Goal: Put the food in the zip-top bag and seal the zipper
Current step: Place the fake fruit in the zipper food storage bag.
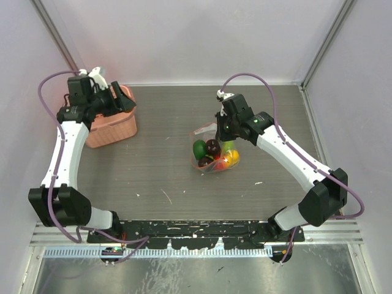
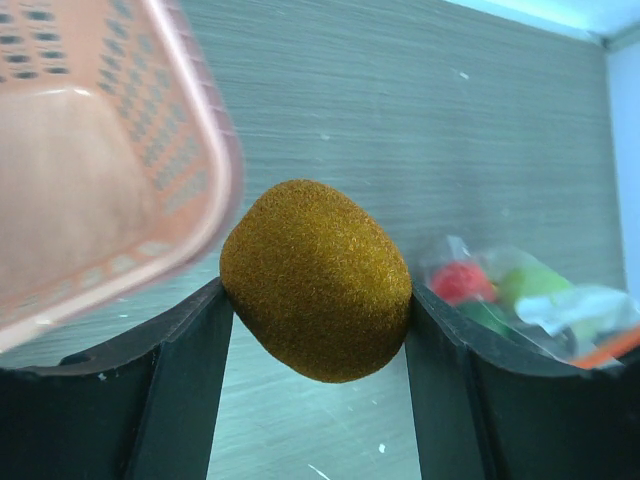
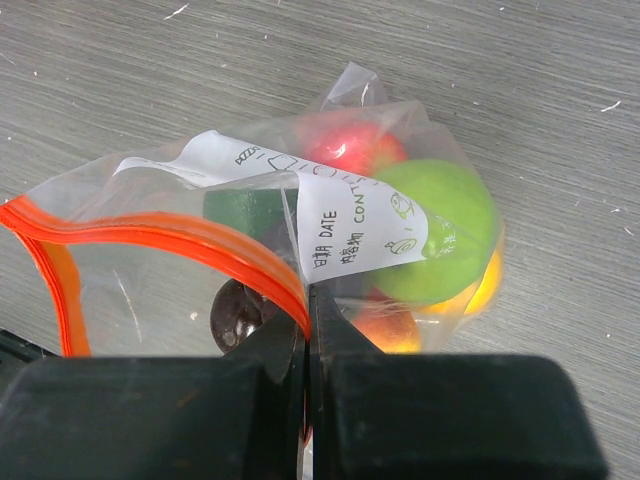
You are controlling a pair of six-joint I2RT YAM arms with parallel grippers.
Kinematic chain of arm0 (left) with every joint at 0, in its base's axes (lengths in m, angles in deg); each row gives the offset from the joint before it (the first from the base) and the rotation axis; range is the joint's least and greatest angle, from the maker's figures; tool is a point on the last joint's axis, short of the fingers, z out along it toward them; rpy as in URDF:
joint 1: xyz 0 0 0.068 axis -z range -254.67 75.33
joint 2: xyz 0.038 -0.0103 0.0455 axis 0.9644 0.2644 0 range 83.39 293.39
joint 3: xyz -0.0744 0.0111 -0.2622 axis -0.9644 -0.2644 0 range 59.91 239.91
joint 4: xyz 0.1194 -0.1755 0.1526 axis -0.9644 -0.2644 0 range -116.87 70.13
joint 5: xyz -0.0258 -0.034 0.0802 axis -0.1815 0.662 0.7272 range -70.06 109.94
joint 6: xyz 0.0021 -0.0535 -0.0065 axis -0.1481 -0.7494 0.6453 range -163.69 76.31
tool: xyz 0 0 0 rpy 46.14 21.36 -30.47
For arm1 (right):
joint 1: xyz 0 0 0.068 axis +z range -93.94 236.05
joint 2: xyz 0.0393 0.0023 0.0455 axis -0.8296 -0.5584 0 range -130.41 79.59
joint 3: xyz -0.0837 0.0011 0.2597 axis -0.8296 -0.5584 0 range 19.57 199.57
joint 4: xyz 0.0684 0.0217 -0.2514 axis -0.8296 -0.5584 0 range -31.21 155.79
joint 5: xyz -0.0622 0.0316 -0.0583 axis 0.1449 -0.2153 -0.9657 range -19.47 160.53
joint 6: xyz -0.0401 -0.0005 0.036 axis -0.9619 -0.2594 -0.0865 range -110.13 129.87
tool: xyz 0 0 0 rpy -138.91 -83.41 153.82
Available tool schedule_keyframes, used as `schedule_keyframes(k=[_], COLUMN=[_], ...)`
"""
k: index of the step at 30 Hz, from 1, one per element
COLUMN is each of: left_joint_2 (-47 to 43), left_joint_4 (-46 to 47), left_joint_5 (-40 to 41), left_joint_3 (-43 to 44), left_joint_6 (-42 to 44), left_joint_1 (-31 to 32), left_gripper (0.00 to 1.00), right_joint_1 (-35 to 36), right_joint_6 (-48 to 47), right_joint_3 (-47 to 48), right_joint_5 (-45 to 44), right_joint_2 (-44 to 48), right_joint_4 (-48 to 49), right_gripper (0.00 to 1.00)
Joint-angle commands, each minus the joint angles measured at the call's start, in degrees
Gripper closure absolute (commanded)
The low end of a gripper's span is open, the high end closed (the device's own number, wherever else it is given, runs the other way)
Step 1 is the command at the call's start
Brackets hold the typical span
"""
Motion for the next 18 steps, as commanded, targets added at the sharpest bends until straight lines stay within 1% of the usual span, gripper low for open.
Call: schedule_keyframes(k=[1, 7, 12, 18], left_joint_2=[-5.34, -10.74, -12.96, -14.61], left_joint_4=[2.67, 2.25, 2.99, 7.86], left_joint_5=[-5.15, -6.34, -5.23, -0.78], left_joint_3=[-1.11, -2.79, -4.09, -6.14], left_joint_6=[-1.40, -1.57, -1.77, -2.08], left_joint_1=[4.97, 11.45, 21.45, 34.02], left_gripper=[0.50, 0.50, 0.51, 0.50], right_joint_1=[-0.23, -0.23, -0.23, -0.23], right_joint_6=[-0.27, -0.20, -0.05, 0.36], right_joint_3=[3.13, 3.37, 3.68, 3.18], right_joint_5=[-0.82, -0.58, -0.38, -0.48], right_joint_2=[1.35, 1.22, 1.37, 2.00], right_joint_4=[2.53, 2.70, 2.71, 2.68], right_gripper=[1.00, 1.00, 1.00, 1.00])
